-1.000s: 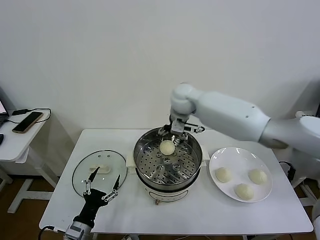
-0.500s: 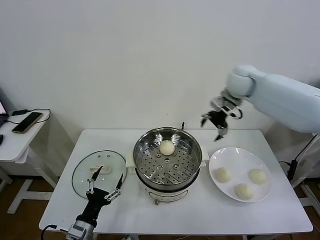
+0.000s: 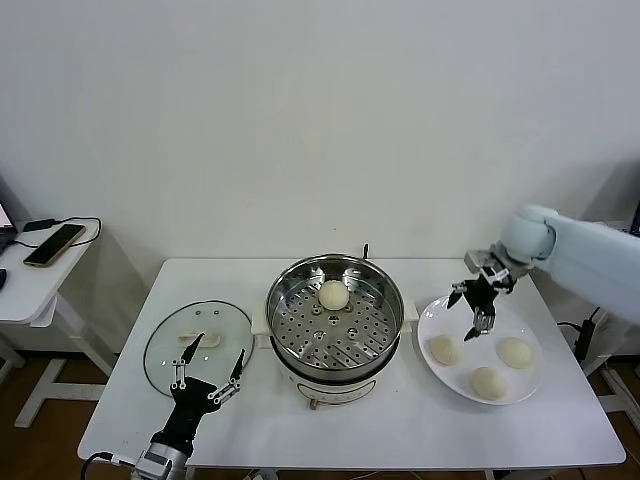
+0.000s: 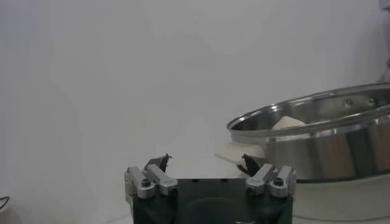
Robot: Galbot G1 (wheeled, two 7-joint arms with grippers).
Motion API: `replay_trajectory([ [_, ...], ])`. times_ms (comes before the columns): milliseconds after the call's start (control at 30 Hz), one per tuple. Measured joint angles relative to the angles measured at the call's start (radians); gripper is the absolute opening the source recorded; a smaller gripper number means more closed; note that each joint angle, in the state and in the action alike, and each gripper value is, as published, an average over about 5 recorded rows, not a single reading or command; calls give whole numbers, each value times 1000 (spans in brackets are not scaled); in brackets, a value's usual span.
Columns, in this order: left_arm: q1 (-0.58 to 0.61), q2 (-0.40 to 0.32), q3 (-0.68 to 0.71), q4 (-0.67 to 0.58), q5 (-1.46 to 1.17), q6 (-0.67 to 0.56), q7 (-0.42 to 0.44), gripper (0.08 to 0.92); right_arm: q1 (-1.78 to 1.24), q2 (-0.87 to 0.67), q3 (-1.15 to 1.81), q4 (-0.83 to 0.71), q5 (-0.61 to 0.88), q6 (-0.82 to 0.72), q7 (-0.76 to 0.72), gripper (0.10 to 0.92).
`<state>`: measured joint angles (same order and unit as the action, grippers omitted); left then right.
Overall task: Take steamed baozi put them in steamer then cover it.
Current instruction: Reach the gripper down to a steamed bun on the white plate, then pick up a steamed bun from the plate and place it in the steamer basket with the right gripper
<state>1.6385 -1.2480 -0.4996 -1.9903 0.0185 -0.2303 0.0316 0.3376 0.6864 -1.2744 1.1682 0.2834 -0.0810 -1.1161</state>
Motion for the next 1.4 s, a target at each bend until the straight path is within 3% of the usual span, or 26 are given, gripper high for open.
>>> replay_trajectory([
  [600, 0, 0, -2, 15, 1, -8, -2, 823, -141, 51, 70, -74, 4, -17, 76, 823],
  [967, 0, 2, -4, 15, 0, -10, -4, 823, -148, 46, 89, -72, -1, -16, 83, 690],
  [1400, -4, 15, 7, -1, -1, -8, -6, 823, 54, 55, 22, -39, 20, -9, -47, 654],
])
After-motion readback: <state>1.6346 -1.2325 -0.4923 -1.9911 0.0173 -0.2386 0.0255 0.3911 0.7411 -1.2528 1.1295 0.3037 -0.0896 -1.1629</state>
